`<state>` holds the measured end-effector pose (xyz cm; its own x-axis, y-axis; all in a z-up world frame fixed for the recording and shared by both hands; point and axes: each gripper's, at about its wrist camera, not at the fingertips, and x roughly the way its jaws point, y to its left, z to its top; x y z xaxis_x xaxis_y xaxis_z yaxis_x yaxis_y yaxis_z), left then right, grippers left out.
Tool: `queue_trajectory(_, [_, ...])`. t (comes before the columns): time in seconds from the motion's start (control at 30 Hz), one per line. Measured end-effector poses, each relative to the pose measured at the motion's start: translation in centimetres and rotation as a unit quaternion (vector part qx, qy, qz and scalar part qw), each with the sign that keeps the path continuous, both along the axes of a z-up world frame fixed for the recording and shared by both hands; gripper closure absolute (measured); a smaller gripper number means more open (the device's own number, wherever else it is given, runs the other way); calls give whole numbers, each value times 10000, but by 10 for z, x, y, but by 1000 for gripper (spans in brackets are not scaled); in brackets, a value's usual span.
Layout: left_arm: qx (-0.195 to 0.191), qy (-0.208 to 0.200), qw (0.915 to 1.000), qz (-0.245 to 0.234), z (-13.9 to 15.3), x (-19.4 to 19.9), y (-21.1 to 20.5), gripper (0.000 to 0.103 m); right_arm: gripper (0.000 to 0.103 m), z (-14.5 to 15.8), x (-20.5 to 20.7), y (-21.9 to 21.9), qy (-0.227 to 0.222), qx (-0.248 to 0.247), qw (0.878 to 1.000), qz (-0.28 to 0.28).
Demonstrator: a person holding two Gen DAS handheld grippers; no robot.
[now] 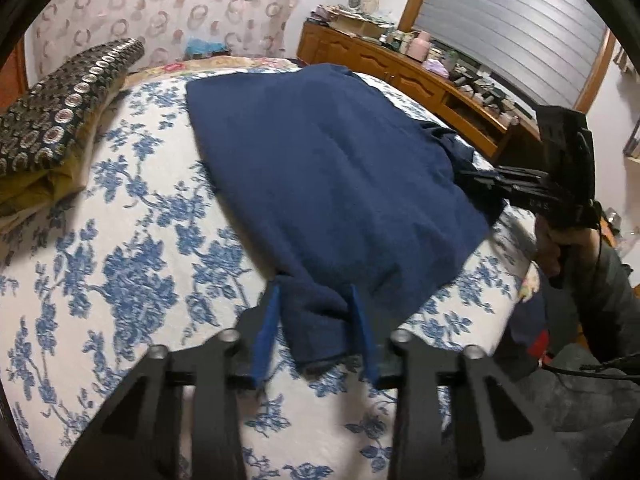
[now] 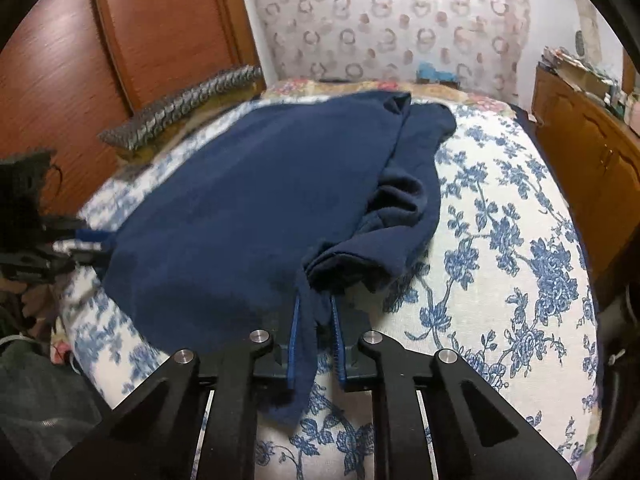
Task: Fold small clothes
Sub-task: 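Grasp the shirt edge with the left gripper while the right gripper grasps the fold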
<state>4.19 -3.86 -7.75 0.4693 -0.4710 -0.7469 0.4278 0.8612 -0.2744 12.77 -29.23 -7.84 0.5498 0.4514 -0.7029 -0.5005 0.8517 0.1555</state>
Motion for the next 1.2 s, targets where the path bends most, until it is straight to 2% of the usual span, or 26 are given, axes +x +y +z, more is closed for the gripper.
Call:
queue_trajectory(0.03, [-1,0,10000,-23,0,-1,-1,82,92,2,0,-2,-39,64,10000,-22])
queue_trajectory(0.07, [5,-9,10000,-46,0,-1,-2,96,92,5,0,-3,-93,140,9998,-58])
queue_trajectory(0.13, [-55,-53,9999,-81,4,-1,-3,100,92,12,0,-5,-179,276,9994,-86])
queue_trajectory(0.23, [-299,-340,9990,-31,25,5,1,100,93,26,5,-3,-331,373,9987,-59])
queue_trajectory(0.33, [-299,-629,9975,72,49,25,4,100,93,46,17,1,-528,444,9976,-32])
queue_trajectory(0.53, [-475,-1050,9922,474,90,101,16,100,93,79,67,7,-834,457,9954,-87])
queue_trajectory(0.7, [-323,-1075,9908,759,96,164,22,100,93,85,122,5,-698,537,9955,-341])
queue_trajectory(0.9, [-103,-752,9921,999,75,220,22,100,91,75,179,11,-417,338,9974,-488])
queue_trajectory(1.0, [-101,-535,9928,1067,62,238,23,99,77,73,196,12,-325,234,9974,-594])
queue_trajectory(1.03, [-147,-483,9933,1043,59,242,23,99,59,73,200,12,-342,167,9973,-621])
queue_trajectory(1.07, [-211,-469,9938,985,57,245,24,98,49,73,203,12,-409,23,9973,-609])
queue_trajectory(1.1, [-227,-481,9942,930,56,245,23,96,49,73,205,12,-450,-82,9974,-558])
queue_trajectory(1.17, [-145,-501,9943,934,56,244,23,81,49,73,206,8,-508,-209,9971,-535])
queue_trajectory(1.2, [-138,-525,9944,911,58,242,20,77,49,73,206,5,-527,-261,9969,-531])
